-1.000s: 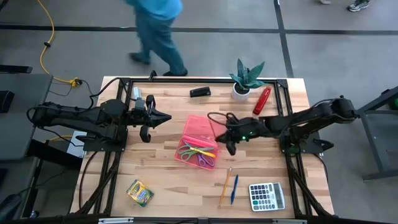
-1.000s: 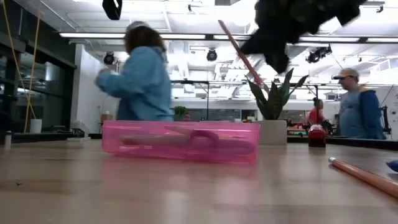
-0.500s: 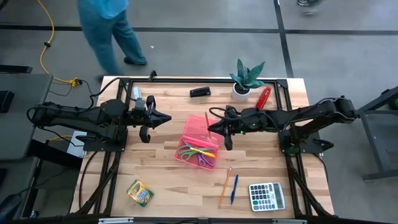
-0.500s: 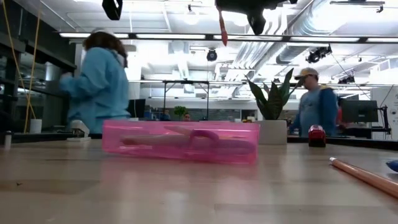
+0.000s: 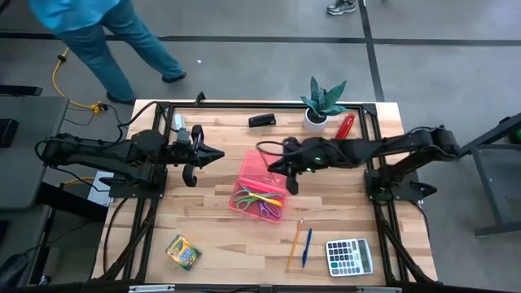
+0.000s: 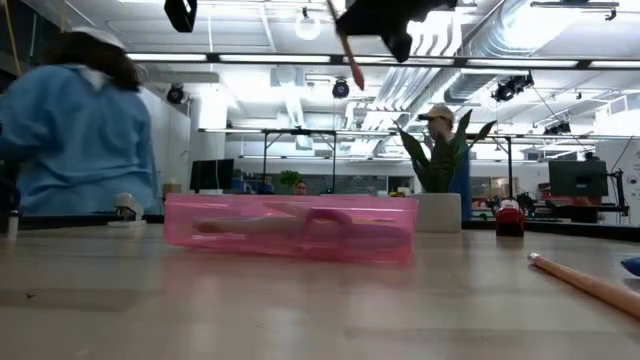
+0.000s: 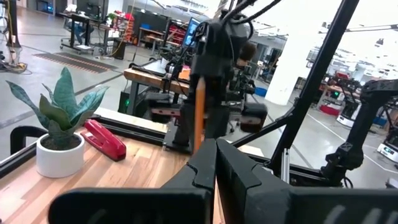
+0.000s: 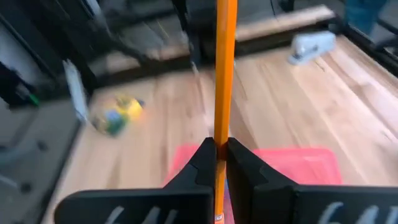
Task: Pick & place school supplies into a supply box
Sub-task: Put the top orange pencil into the pink supply box
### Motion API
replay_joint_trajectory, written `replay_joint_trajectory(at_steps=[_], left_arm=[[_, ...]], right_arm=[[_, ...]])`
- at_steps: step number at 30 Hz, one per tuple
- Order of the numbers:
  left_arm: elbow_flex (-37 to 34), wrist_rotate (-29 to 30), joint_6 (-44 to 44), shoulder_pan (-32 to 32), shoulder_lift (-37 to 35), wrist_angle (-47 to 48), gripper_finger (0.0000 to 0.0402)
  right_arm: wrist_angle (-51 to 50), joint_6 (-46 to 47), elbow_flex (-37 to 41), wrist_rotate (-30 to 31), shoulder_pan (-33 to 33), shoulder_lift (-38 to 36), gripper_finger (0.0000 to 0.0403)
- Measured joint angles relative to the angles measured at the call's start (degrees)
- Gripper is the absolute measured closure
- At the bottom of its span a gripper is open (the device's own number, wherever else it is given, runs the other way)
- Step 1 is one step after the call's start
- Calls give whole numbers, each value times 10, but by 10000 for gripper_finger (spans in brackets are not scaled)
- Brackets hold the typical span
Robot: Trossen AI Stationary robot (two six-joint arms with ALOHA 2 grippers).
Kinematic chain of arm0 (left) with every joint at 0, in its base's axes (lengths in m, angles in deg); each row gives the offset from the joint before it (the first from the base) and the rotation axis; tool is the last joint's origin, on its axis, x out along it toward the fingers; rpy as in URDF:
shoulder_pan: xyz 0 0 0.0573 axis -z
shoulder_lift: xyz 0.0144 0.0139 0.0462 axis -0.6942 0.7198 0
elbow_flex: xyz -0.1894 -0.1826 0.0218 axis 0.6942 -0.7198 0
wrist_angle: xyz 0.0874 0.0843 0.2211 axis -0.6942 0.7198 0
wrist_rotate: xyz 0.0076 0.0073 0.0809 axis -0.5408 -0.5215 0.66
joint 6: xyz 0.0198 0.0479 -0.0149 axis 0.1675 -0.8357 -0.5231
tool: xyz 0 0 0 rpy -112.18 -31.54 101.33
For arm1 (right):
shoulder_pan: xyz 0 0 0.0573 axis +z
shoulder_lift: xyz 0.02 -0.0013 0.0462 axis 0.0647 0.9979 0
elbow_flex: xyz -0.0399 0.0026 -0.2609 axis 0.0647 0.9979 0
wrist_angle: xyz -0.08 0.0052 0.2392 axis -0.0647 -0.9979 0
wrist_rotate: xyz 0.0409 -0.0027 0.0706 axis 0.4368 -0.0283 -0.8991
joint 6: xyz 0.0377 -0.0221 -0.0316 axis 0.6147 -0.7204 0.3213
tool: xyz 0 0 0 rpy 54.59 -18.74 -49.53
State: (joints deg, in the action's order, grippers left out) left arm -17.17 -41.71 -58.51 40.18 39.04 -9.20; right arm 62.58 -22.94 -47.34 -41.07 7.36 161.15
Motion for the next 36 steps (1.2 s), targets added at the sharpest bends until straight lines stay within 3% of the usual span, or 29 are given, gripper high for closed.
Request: replay_joint_trajectory(at_steps=[6, 11, 16, 24, 36], left_arm=[[0, 3, 0, 0, 0, -1, 402], [0, 9, 0, 0, 0, -3, 401], [0, 9, 0, 0, 0, -5, 401], [0, 10, 0, 0, 0, -5, 402], [0, 10, 0, 0, 0, -5, 402]], right_arm=[[-164, -42, -114, -66, -29, 118, 403], [-190, -48, -145, -142, -47, 215, 403], [-207, -53, -169, -172, -48, 274, 403], [-276, -47, -179, -193, -48, 297, 403], [-287, -102, -179, -221, -43, 297, 403]])
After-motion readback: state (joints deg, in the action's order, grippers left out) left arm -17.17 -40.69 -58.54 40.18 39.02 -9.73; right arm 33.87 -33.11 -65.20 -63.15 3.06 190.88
